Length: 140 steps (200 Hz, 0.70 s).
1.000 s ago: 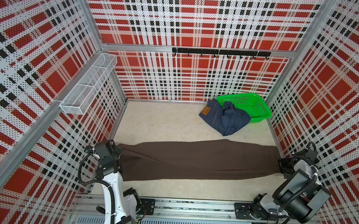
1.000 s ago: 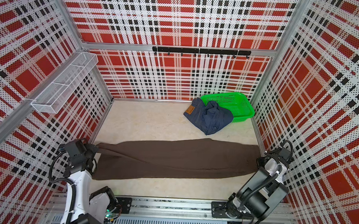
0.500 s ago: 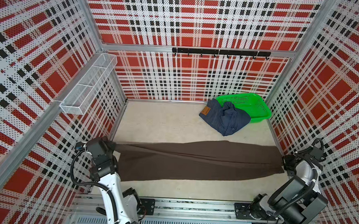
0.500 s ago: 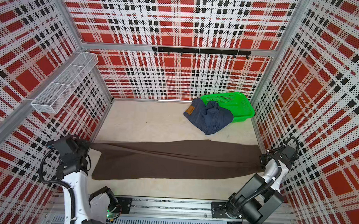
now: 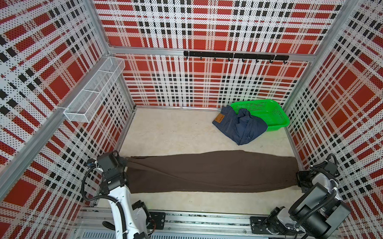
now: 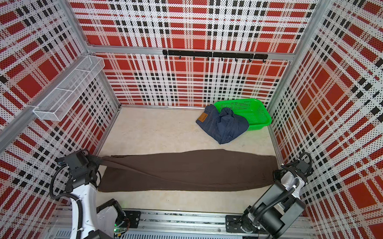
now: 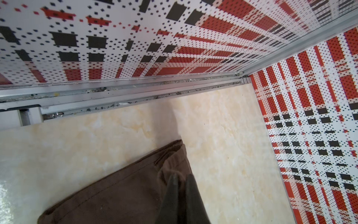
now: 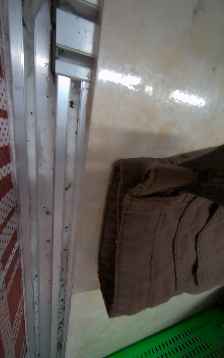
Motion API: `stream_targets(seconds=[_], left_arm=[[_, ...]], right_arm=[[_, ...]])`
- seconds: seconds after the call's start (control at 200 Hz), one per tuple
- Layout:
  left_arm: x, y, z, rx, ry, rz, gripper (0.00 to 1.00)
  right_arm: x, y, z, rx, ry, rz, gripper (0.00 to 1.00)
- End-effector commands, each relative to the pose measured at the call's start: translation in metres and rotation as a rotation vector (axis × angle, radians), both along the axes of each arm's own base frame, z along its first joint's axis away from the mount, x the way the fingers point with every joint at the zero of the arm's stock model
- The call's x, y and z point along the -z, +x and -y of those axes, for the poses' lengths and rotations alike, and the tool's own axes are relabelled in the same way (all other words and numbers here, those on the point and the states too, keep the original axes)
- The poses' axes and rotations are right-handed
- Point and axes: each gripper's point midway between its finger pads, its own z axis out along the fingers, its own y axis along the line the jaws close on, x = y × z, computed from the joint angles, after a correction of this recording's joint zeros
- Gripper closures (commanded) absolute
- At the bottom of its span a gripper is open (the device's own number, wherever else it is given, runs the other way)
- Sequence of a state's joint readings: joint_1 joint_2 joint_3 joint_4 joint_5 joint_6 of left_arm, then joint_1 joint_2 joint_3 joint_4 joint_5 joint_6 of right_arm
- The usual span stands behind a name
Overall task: Fold and stack the trousers
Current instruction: Fold the trousers at the center of the table.
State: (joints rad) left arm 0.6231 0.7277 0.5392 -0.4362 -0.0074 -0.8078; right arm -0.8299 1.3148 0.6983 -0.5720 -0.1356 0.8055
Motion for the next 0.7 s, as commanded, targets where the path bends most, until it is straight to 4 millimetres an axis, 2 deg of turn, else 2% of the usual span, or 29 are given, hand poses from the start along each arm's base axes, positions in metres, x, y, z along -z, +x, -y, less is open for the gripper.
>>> stream_targets(seconds=[0.0, 0.105, 0.19, 0.241, 0.331, 0.396, 0.571, 0.651, 0.696], left_arm=[[-0.005, 0.001, -0.006, -0.021, 0.021, 0.026, 1.00], [-0.006, 0.000, -0.006, -0.026, 0.024, 0.032, 1.00], [-0.008, 0.000, -0.005, -0.023, 0.024, 0.039, 1.00], [-0.010, 0.001, -0.004, -0.016, 0.025, 0.048, 0.89], [-0.020, 0.002, -0.003, -0.010, 0.033, 0.070, 0.58], [-0.033, 0.002, -0.004, -0.014, 0.049, 0.096, 0.45], [-0.078, 0.005, -0.005, -0.008, 0.098, 0.169, 0.30], [-0.085, 0.016, 0.000, 0.036, 0.082, 0.190, 0.28], [-0.082, 0.025, 0.006, 0.075, 0.062, 0.187, 0.29]], right_arm=[[0.005, -0.004, 0.005, 0.019, -0.012, -0.013, 0.92], [0.005, -0.005, 0.005, 0.021, -0.013, -0.011, 0.89], [0.002, -0.004, 0.005, 0.025, -0.017, -0.004, 0.78], [0.000, -0.004, 0.004, 0.025, -0.013, 0.001, 0.70], [-0.008, -0.001, 0.004, 0.022, -0.014, 0.017, 0.57], [-0.020, 0.002, 0.005, 0.015, -0.029, 0.033, 0.49], [-0.065, 0.008, 0.010, 0.010, -0.095, 0.103, 0.39], [-0.083, 0.013, 0.009, -0.004, -0.114, 0.133, 0.35], [-0.090, 0.018, 0.005, -0.025, -0.120, 0.143, 0.34]])
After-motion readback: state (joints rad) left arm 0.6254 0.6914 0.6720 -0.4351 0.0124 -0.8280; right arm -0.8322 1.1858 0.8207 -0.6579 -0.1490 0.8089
